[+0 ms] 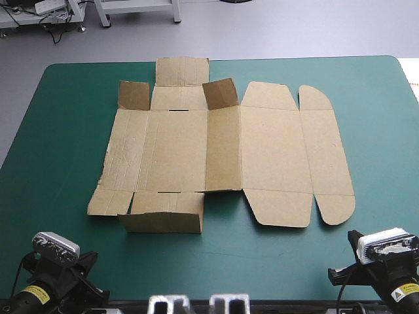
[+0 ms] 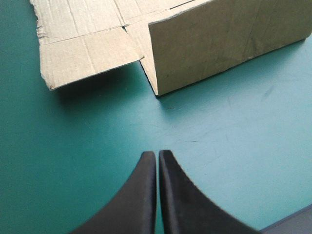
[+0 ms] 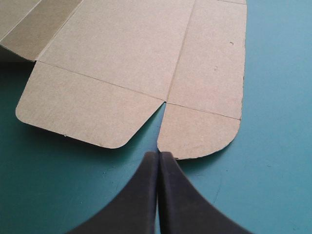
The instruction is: Fold the box
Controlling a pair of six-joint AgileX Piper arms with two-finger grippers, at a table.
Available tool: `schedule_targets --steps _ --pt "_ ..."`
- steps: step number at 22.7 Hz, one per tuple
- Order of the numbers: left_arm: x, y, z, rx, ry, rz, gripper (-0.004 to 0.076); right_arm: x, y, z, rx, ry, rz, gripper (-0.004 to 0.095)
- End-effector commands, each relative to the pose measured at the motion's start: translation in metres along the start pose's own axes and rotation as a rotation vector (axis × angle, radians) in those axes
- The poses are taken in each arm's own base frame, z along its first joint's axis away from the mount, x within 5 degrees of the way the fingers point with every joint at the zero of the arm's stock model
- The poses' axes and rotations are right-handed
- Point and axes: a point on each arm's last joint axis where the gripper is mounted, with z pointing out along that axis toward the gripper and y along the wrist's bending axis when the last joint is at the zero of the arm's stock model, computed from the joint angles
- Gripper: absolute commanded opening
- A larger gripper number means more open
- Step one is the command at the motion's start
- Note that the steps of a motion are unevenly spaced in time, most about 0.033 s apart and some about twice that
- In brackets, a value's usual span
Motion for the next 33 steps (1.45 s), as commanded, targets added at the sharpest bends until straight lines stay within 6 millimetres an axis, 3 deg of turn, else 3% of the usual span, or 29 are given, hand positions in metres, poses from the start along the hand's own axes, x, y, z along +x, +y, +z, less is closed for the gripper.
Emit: schedule_targets --steps 1,7,12,14,17,20,22,24,29,33 --pt "-0.011 0.001 -0.004 -0.005 -0.071 -0.013 0.0004 -0.013 -0.001 -0.003 0.01 -0.078 0.003 -0.0025" --pt "-0.016 -0.002 -0.011 0.023 -0.102 -0.001 -0.001 -0.013 -0.001 -0.003 0.01 -0.078 0.003 -0.0025" --pt "-0.05 -0.001 -0.052 -0.013 -0.247 0.038 -0.001 -0.013 -0.001 -0.003 0.01 -0.078 0.003 -0.0025" --pt "-0.082 0.003 -0.068 -0.018 -0.272 0.042 -0.001 -0.013 -0.001 -0.003 0.01 -0.078 0.003 -0.0023" --pt "-0.125 0.012 -0.072 -0.021 -0.279 0.039 -0.001 -0.013 -0.001 -0.003 0.01 -0.078 0.003 -0.0025" --pt "-0.184 0.027 -0.074 -0.08 -0.398 0.045 -0.001 -0.013 -0.001 -0.003 0.01 -0.078 0.003 -0.0025" --pt "-0.21 0.038 -0.071 -0.158 -0.429 0.072 -0.001 -0.013 -0.001 -0.003 0.01 -0.078 0.003 -0.0025" --pt "-0.221 0.049 -0.064 -0.228 -0.394 0.073 -0.001 -0.013 -0.001 -0.003 0.01 -0.078 0.003 -0.0024" --pt "-0.233 0.087 -0.032 -0.535 -0.216 0.029 -0.001 -0.013 -0.001 -0.003 0.01 -0.078 0.003 -0.0025" --pt "-0.233 0.103 -0.013 -0.623 -0.101 0.037 -0.0009 -0.013 -0.002 -0.003 0.014 -0.082 -0.001 -0.0025"
